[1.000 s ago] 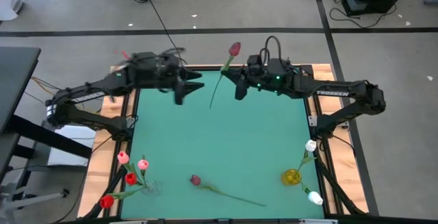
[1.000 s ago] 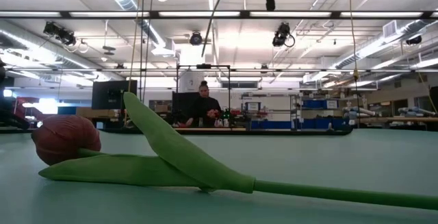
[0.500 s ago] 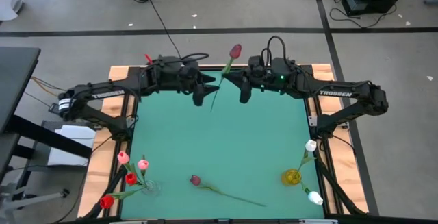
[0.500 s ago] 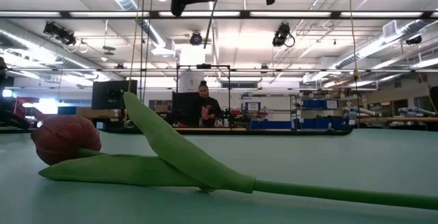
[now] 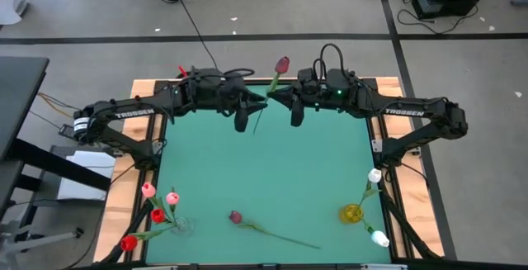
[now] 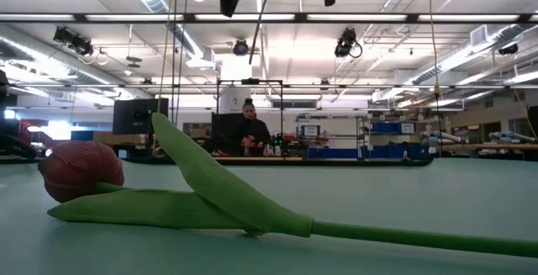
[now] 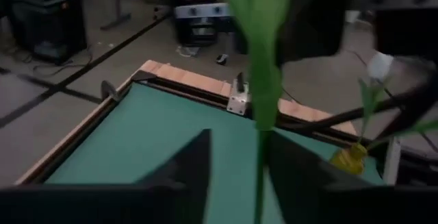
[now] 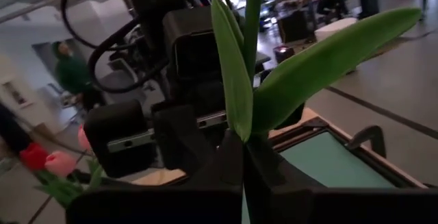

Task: Sort flowers into vase by color
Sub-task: Put the top dark red flower into the yellow transparntl vase

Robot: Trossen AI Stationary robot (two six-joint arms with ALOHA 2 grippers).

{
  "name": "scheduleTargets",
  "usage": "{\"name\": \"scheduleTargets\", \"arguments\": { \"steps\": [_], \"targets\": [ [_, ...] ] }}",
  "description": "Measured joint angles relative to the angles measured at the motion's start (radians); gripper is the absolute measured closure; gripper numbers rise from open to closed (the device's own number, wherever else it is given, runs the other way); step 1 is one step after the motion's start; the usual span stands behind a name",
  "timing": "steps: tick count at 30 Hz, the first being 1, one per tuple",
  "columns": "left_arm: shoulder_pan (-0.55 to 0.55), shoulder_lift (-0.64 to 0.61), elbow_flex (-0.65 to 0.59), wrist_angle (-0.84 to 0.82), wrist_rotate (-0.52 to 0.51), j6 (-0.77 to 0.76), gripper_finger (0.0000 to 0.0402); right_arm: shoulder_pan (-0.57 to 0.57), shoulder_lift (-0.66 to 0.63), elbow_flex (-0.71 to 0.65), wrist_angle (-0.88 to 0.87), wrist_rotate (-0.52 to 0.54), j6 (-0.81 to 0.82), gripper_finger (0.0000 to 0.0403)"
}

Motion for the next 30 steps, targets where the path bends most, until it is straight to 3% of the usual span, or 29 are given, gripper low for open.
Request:
{"name": "scheduleTargets", "arguments": {
  "steps": [3, 5, 13, 18, 25, 30],
  "targets": [
    [-0.004, 0.01, 0.002, 0.005, 0.052, 0.042, 0.0353, -0.001, 0.0, 0.001, -0.001, -0.052, -0.005, 0.0396],
    [-0.007, 0.014, 0.002, 0.007, 0.096, 0.055, 0.0386, -0.002, 0.0, 0.001, -0.011, -0.081, -0.012, 0.0395],
    [-0.006, 0.017, 0.002, 0.039, 0.162, 0.139, 0.0397, -0.005, 0.001, 0.03, -0.035, -0.137, -0.099, 0.0374],
    [-0.006, 0.019, 0.0, 0.096, 0.173, 0.189, 0.0399, -0.006, 0.0, 0.098, -0.157, -0.153, -0.162, 0.0291],
    [0.013, 0.018, 0.0, 0.211, 0.17, 0.143, 0.04, -0.006, 0.0, 0.152, -0.241, -0.147, -0.229, 0.015],
    [0.012, 0.018, 0.0, 0.213, 0.168, 0.135, 0.0401, -0.007, 0.0, 0.164, -0.23, -0.108, -0.23, 0.0131]
  ]
}}
